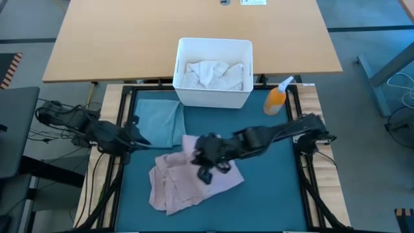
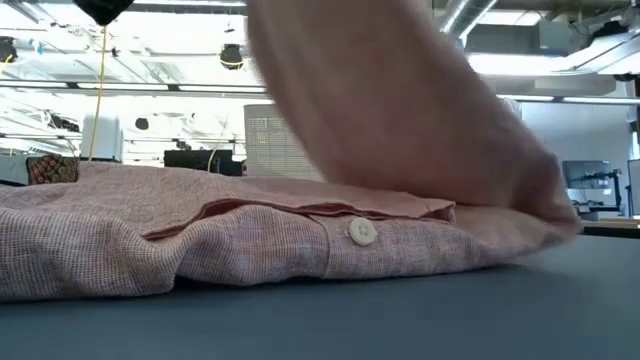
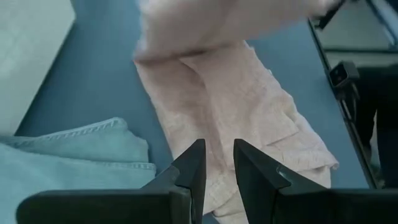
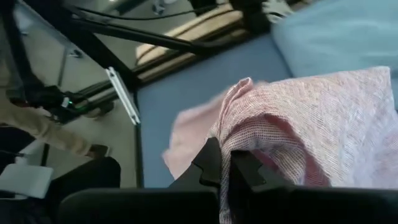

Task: Fold Laundry from Bin
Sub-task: Fold the pink shirt

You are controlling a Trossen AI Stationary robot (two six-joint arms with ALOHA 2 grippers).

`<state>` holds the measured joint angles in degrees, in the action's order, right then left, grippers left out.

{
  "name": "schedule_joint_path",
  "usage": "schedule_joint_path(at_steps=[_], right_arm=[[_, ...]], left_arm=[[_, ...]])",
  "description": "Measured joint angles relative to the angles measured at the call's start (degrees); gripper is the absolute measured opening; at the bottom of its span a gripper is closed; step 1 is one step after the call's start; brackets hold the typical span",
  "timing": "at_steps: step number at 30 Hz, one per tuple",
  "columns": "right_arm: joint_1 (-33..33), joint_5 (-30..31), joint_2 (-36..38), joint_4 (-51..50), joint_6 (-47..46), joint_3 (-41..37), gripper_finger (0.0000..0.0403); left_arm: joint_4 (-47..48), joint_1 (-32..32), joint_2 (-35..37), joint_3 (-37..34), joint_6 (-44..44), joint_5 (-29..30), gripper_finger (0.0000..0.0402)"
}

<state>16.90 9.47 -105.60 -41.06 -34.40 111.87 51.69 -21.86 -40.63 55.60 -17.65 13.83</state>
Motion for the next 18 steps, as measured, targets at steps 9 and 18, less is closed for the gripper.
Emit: schedule_joint_path(at_steps=[9,18], right_arm=[[-1.0,-0.88,-12.57,16.5,0.51,0.0,0.0029],[-2.97,-5.35,-20.61,27.71,-6.0,0.0,0.0071]], left_arm=[[-1.85,-0.12,6.17,-5.81,0.06,-0.07,0.007],[-1.89,-0.12,5.65,-5.96,3.03,-0.53,0.007]])
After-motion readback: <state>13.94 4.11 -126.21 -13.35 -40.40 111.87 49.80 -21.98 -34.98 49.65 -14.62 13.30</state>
